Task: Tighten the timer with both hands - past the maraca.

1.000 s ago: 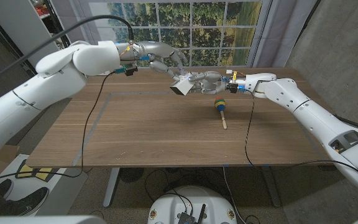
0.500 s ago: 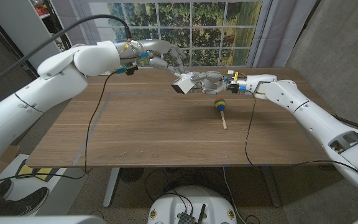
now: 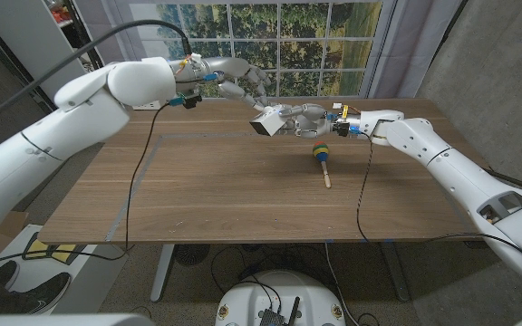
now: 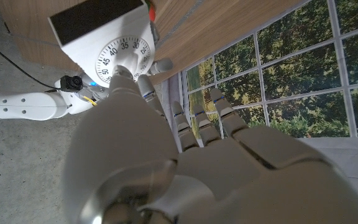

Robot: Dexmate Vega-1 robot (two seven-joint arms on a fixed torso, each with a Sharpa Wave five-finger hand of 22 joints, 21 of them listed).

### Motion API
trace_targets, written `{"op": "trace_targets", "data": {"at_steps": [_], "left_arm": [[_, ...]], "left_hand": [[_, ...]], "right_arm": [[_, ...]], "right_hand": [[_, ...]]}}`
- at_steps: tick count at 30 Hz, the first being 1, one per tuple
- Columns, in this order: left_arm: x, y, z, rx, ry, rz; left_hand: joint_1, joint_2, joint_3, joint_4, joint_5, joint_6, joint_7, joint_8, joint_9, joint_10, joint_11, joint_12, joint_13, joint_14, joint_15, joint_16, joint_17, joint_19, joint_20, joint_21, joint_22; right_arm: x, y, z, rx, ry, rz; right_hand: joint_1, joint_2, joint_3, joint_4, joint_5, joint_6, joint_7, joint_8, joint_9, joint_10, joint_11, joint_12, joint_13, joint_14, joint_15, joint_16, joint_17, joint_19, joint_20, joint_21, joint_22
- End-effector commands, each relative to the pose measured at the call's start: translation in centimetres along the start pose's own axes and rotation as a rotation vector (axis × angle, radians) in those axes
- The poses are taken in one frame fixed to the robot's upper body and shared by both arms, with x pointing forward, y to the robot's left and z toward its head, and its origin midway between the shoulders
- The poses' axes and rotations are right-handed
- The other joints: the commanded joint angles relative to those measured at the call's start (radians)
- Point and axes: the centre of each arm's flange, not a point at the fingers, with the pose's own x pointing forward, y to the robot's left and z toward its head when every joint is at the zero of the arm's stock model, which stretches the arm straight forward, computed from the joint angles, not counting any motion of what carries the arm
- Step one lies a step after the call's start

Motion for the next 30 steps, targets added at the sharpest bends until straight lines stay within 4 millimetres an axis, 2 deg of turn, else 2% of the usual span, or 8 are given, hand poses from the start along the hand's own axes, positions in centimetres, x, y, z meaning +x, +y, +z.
{"op": "trace_targets", "data": {"at_steps": [1, 8, 14, 16, 20, 27, 30], "left_arm": [[0.5, -0.1, 0.0, -0.003, -0.04, -0.041], [1.1, -0.3, 0.2, -0.001, -0.077, -0.044], [1.3, -0.2, 0.3, 0.008, -0.112, -0.043], [1.4, -0.2, 0.4, 0.009, -0.134, -0.047], [1.7, -0.4, 0.6, 0.011, -0.202, -0.067], [1.8, -0.6, 2.3, 0.018, -0.37, -0.112], [1.9, -0.6, 2.8, 0.04, -0.383, -0.129]], "left_hand": [[0.02, 0.004, 0.001, -0.011, 0.004, 0.009, -0.008, 0.003, 0.004, -0.008, 0.003, -0.003, 0.003, -0.004, -0.018, -0.001, 0.002, -0.003, 0.005, 0.007, 0.0], [0.063, 0.022, 0.021, -0.032, 0.013, 0.031, -0.024, 0.012, 0.006, 0.0, 0.008, 0.0, 0.003, 0.0, -0.025, 0.0, 0.002, -0.004, 0.01, 0.009, 0.0], [0.107, 0.039, 0.045, -0.052, 0.022, 0.059, -0.052, 0.021, 0.004, 0.014, -0.016, 0.004, 0.003, 0.002, -0.029, 0.001, 0.003, -0.006, 0.011, 0.011, 0.001], [0.123, 0.045, 0.055, -0.059, 0.025, 0.075, -0.053, 0.026, 0.003, 0.022, -0.022, 0.007, 0.002, 0.005, -0.035, 0.003, 0.004, -0.008, 0.012, 0.012, 0.002], [0.16, 0.054, 0.082, -0.074, 0.028, 0.126, -0.06, 0.047, 0.005, 0.046, -0.055, 0.014, 0.002, 0.007, -0.045, 0.006, 0.008, -0.002, -0.003, 0.019, 0.004], [0.177, 0.052, 0.097, -0.079, 0.027, 0.166, -0.06, 0.061, 0.0, 0.078, -0.069, 0.024, 0.003, 0.022, -0.06, 0.014, 0.012, 0.007, -0.014, 0.028, 0.006], [0.178, 0.051, 0.101, -0.078, 0.025, 0.167, -0.064, 0.062, -0.001, 0.083, -0.068, 0.025, 0.003, 0.027, -0.062, 0.016, 0.013, 0.008, -0.016, 0.03, 0.007]], "right_arm": [[0.0, 0.0, 0.1, 0.032, -0.018, 0.017], [0.1, -0.1, 0.2, 0.042, -0.027, 0.027], [0.0, -0.1, 0.1, 0.051, -0.032, 0.03], [0.0, -0.1, -0.1, 0.062, -0.037, 0.036], [0.2, 0.0, -0.3, 0.091, -0.041, 0.055], [1.3, -0.3, -1.2, 0.246, -0.078, 0.162], [1.5, -0.4, -1.2, 0.249, -0.079, 0.174]], "right_hand": [[0.007, 0.021, 0.067, 0.068, 0.006, 0.004, -0.001, 0.004, 0.002, 0.108, -0.096, 0.006, 0.146, 0.004, -0.168, 0.003, 0.001, 0.01, -0.15, -0.004, 0.001], [0.004, 0.021, 0.067, 0.07, 0.006, 0.005, 0.0, 0.005, 0.002, 0.109, -0.095, 0.005, 0.146, 0.003, -0.167, 0.002, 0.001, 0.01, -0.15, -0.005, 0.001], [-0.001, 0.021, 0.066, 0.073, 0.005, 0.005, 0.0, 0.004, 0.002, 0.109, -0.094, 0.004, 0.147, 0.003, -0.167, 0.002, 0.001, 0.01, -0.15, -0.006, 0.001], [-0.002, 0.02, 0.066, 0.073, 0.005, 0.006, 0.001, 0.004, 0.002, 0.11, -0.093, 0.004, 0.147, 0.003, -0.167, 0.002, 0.001, 0.011, -0.15, -0.005, 0.001], [-0.005, 0.021, 0.065, 0.075, 0.005, 0.005, 0.0, 0.004, 0.002, 0.109, -0.094, 0.003, 0.147, 0.002, -0.166, 0.001, 0.001, 0.011, -0.15, -0.006, 0.001], [-0.007, 0.022, 0.066, 0.076, 0.005, 0.004, 0.001, 0.003, 0.002, 0.106, -0.091, 0.001, 0.148, 0.002, -0.166, 0.0, 0.001, 0.011, -0.151, -0.007, 0.001], [-0.01, 0.021, 0.066, 0.077, 0.005, 0.003, 0.002, 0.003, 0.002, 0.105, -0.09, 0.0, 0.149, 0.0, -0.165, 0.0, 0.001, 0.011, -0.151, -0.007, 0.001]]}}
